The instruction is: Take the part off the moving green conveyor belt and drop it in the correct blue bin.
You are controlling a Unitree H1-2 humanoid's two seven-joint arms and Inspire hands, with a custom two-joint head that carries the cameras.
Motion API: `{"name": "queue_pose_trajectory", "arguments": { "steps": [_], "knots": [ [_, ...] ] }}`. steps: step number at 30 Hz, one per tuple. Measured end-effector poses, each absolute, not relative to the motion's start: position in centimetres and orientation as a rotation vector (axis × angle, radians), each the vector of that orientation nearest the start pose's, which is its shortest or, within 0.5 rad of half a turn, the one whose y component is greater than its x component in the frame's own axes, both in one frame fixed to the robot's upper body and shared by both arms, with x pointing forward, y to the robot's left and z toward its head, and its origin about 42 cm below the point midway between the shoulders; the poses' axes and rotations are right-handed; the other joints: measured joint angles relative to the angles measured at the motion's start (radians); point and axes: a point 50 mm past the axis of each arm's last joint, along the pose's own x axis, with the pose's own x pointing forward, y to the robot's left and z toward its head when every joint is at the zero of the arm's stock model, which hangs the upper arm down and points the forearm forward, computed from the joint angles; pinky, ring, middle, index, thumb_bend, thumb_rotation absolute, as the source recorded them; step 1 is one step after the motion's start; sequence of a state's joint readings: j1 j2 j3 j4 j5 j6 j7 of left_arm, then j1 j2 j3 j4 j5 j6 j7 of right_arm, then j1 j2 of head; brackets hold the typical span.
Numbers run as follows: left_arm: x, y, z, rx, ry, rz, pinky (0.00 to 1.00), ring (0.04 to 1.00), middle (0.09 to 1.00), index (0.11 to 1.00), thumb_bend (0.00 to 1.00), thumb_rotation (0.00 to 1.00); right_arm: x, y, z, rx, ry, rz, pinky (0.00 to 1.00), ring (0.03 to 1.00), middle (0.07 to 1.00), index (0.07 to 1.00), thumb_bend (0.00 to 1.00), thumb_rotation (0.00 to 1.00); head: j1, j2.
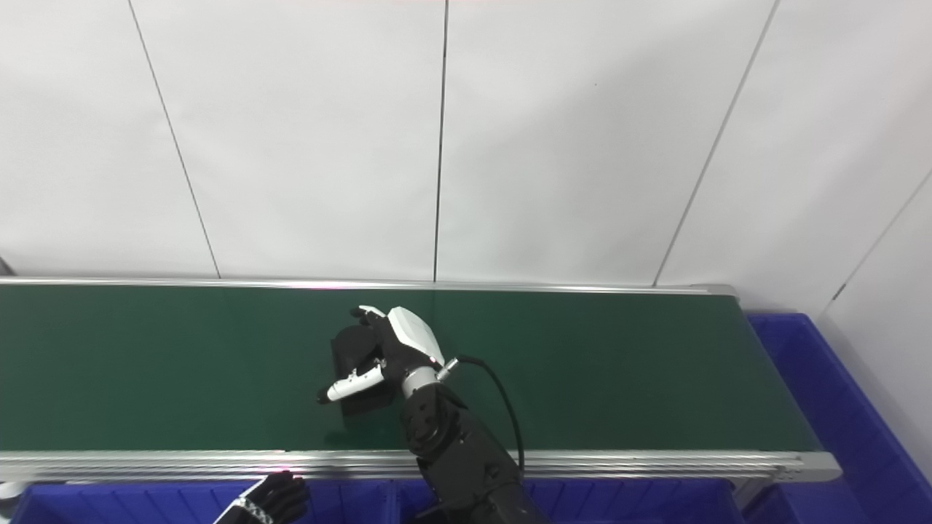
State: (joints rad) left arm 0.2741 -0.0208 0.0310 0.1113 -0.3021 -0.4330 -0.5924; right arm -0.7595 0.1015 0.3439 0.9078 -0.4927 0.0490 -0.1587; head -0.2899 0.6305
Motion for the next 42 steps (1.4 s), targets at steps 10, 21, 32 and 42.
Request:
{"name": "queue_pose_trajectory", "arguments": {
  "steps": [10, 21, 32, 42],
  "knots": [
    [17.3, 21.0, 3.9, -0.243, -0.149, -0.354, 0.83, 0.835, 0.844, 0.831, 0.84, 0.15, 46.8, -3.8, 12.7, -0.765, -0.022, 0.336, 0.51, 0.549, 0.539, 0.615, 0.61, 0.0, 0.003, 0.009],
    [17.6, 21.8, 3.8, -0.242, -0.153, -0.332, 0.79, 0.814, 0.826, 0.815, 0.86, 0.14, 45.4, -2.9, 11.9, -0.756, -0.076, 0.329, 0.44, 0.418, 0.495, 0.529, 0.51, 0.0, 0.003, 0.005],
    [17.9, 22.6, 3.3, -0.246, -0.145, -0.327, 0.78, 0.801, 0.817, 0.803, 0.89, 0.15, 44.6, -3.6, 11.1, -0.735, -0.11, 0.231, 0.38, 0.401, 0.505, 0.529, 0.51, 0.0, 0.003, 0.002],
    [18.0, 23.3, 2.9, -0.259, -0.143, -0.323, 0.75, 0.797, 0.806, 0.795, 0.9, 0.15, 42.4, -4.9, 11.9, -0.643, -0.169, 0.151, 0.35, 0.382, 0.488, 0.564, 0.5, 0.0, -0.014, 0.023]
  ]
}}
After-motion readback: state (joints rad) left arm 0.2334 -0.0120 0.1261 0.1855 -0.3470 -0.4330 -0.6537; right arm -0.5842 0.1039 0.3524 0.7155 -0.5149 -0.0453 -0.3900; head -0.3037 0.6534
